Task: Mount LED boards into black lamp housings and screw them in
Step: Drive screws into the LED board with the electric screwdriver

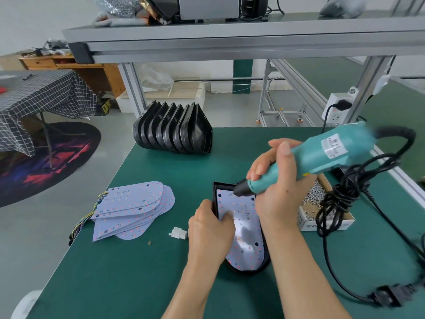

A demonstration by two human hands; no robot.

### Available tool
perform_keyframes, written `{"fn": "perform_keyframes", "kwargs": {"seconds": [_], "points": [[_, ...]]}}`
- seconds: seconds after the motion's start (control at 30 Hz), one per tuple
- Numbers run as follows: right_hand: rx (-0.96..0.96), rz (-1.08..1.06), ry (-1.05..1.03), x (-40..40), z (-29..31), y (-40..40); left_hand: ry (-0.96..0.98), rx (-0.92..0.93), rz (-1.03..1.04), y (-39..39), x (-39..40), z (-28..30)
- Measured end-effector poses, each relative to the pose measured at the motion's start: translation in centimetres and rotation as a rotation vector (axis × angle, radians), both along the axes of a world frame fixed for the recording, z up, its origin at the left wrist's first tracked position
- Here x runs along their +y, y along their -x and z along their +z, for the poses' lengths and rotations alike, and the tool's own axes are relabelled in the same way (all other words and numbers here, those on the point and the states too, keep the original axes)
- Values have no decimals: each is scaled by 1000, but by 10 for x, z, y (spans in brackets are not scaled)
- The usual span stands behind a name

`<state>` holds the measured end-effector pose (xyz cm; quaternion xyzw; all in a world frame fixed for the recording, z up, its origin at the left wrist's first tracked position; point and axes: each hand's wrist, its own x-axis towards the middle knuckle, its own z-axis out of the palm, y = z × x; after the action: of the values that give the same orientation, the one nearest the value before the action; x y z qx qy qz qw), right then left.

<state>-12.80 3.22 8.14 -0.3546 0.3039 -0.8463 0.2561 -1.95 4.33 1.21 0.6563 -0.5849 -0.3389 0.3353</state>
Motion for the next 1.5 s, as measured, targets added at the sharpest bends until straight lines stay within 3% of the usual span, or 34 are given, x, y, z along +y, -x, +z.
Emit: {"fn": "perform_keyframes", "kwargs": {"seconds": [0.1, 0.2, 0.4, 0.57, 0.7, 0.93, 1.2, 1.33, 1.5], "points": [[-67, -66, -132, 11, 18, 16, -40, 4, -7, -5, 0, -2], [-11, -84, -453, 34, 15, 43, -62, -31, -37, -7, 0, 0], [397, 90, -956, 97, -36, 79, -43, -53, -108, -11, 6, 5], [902, -73, -1226, 109, -55, 83, -107, -81, -139, -19, 10, 10], [1084, -178, -1264, 107, -62, 70, -127, -96, -134, -25, 17, 11], [1177, -338, -1243, 105, -70, 53, -11, 77, -20, -49, 39, 13], [1303, -505, -1309, 99, -70, 49, 338, 337, 116, -88, 80, 57], [1382, -485, -1308, 95, -69, 44, 450, 516, 23, -94, 90, 79], [1496, -434, -1313, 100, -63, 41, 411, 645, -113, -90, 86, 93]]}}
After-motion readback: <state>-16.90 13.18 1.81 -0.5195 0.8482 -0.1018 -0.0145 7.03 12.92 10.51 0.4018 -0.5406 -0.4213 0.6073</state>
